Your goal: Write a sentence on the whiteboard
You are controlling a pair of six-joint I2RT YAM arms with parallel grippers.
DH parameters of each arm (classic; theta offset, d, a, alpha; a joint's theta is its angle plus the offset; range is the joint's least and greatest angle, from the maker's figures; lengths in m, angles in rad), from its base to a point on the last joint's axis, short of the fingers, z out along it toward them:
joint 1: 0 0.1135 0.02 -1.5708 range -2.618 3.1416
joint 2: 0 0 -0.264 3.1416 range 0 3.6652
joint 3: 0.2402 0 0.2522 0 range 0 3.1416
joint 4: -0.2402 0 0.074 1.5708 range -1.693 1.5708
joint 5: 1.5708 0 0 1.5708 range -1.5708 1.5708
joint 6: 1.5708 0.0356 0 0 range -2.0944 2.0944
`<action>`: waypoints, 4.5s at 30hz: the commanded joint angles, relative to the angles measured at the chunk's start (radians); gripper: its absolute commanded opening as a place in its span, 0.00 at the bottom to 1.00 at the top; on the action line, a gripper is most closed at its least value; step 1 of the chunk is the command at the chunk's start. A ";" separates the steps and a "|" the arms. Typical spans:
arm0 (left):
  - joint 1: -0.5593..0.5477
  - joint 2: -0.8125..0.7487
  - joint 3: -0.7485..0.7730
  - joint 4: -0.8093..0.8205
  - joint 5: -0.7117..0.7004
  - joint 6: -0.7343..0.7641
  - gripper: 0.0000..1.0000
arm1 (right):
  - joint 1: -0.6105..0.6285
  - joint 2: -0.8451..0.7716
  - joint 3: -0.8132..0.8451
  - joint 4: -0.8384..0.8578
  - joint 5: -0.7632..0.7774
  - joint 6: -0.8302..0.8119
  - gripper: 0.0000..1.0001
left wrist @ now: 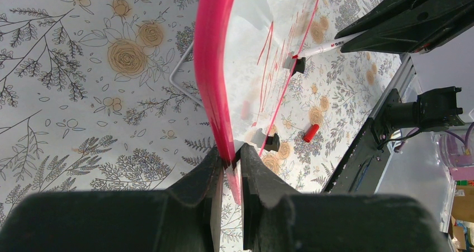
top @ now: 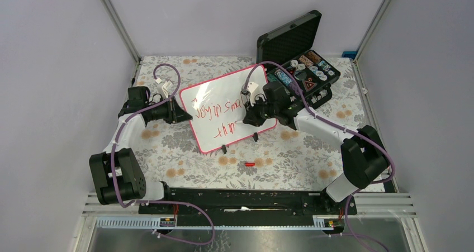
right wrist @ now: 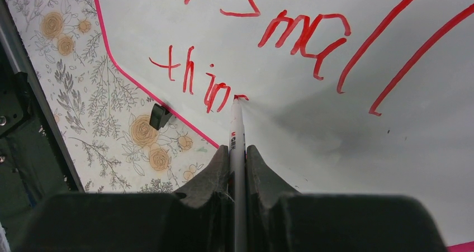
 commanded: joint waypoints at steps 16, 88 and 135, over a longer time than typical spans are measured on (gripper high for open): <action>0.002 -0.013 0.020 0.021 -0.029 0.050 0.00 | -0.007 -0.049 -0.022 0.012 0.035 -0.046 0.00; 0.002 -0.018 0.019 0.021 -0.030 0.050 0.00 | 0.021 -0.099 -0.024 -0.037 -0.032 -0.033 0.00; 0.002 -0.018 0.017 0.021 -0.029 0.053 0.00 | -0.071 -0.051 -0.005 0.002 0.009 -0.010 0.00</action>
